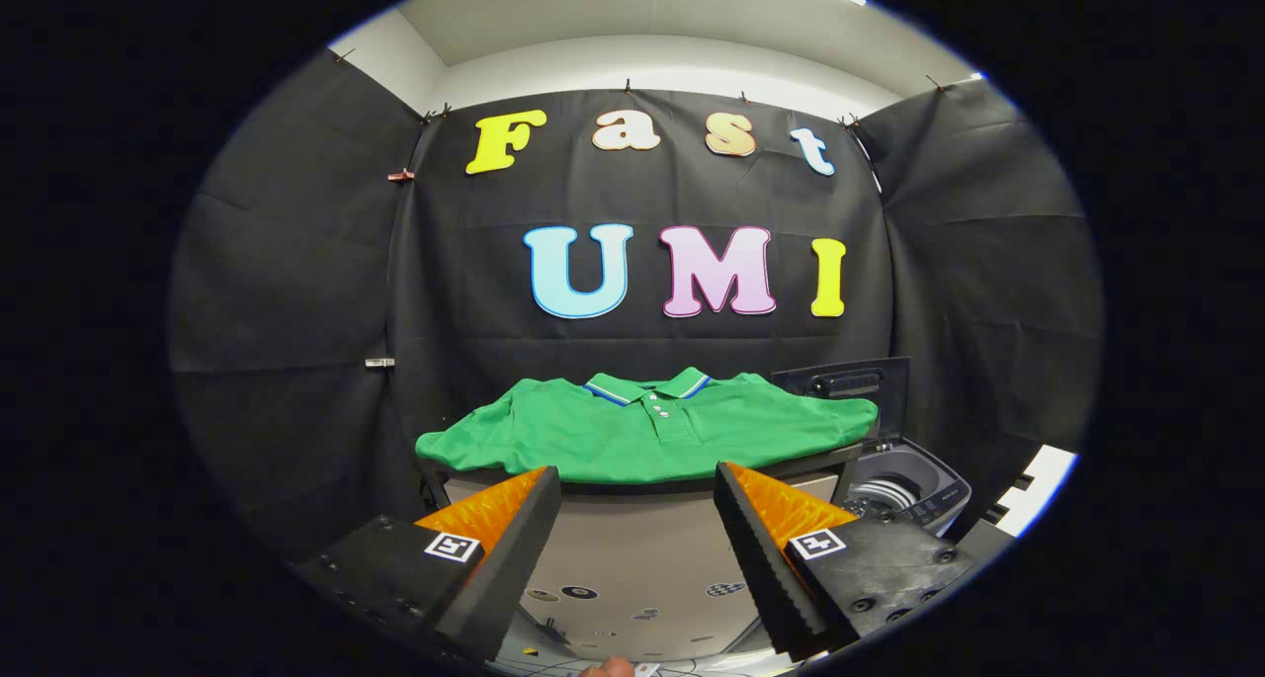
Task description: Put the clothes into the washing machine and then close the washing machine lid.
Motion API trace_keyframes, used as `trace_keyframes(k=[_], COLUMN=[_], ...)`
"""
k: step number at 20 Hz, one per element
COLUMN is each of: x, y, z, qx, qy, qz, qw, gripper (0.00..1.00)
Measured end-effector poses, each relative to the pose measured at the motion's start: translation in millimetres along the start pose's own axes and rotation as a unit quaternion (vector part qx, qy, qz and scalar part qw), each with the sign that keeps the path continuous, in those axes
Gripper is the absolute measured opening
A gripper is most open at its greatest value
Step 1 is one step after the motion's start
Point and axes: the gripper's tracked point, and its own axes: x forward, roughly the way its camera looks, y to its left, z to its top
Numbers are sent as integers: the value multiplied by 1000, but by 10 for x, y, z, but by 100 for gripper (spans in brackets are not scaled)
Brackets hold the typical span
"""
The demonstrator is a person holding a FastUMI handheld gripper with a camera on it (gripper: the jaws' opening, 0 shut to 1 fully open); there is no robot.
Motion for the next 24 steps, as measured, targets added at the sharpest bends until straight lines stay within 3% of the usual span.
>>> trace_keyframes(k=[15, 24], x=[203, 1133], y=[9, -163], z=[87, 379], qx=[14, -2], qy=[27, 76], qz=[15, 8], qw=[999, 997], gripper=[97, 97])
